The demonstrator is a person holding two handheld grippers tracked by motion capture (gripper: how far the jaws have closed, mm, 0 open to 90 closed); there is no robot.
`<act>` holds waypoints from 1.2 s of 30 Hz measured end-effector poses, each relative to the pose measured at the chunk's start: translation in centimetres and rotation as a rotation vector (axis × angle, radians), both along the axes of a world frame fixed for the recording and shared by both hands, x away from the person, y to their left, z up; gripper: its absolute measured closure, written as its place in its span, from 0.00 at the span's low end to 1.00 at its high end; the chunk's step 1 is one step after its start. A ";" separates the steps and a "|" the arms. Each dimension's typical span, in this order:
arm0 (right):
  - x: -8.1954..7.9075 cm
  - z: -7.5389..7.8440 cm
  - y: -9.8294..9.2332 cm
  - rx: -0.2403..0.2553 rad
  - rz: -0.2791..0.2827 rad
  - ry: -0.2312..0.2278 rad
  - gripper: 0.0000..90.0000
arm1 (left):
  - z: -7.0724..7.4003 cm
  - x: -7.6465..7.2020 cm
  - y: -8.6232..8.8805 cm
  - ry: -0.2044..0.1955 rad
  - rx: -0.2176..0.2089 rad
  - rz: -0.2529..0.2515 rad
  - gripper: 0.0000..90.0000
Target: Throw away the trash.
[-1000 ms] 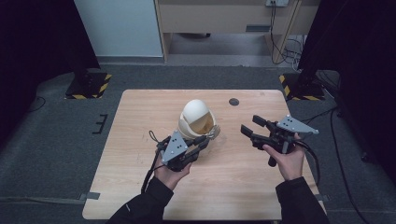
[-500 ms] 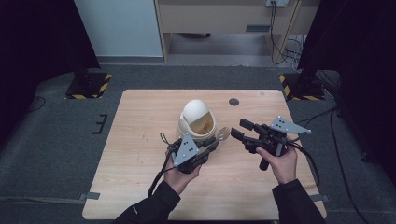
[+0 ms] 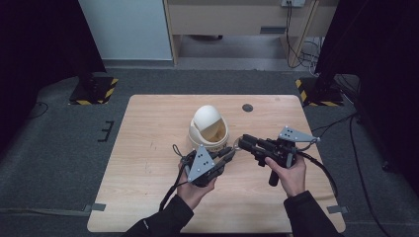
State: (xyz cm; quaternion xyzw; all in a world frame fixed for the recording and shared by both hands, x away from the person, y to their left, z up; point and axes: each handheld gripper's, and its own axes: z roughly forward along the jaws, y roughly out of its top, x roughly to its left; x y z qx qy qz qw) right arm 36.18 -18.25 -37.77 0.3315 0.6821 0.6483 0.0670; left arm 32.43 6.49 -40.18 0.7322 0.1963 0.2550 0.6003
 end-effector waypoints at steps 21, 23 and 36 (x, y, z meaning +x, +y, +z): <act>-0.1 1.3 -2.2 0.002 -0.074 -0.080 0.94 | -1.5 0.2 5.3 0.127 -0.014 0.083 0.62; 0.0 1.5 -2.5 0.004 -0.084 -0.090 0.94 | -2.0 0.3 6.5 0.144 0.001 0.115 0.57; 0.7 3.1 -3.4 -0.004 -0.154 -0.162 0.94 | -6.8 0.7 14.7 0.319 0.104 0.298 0.32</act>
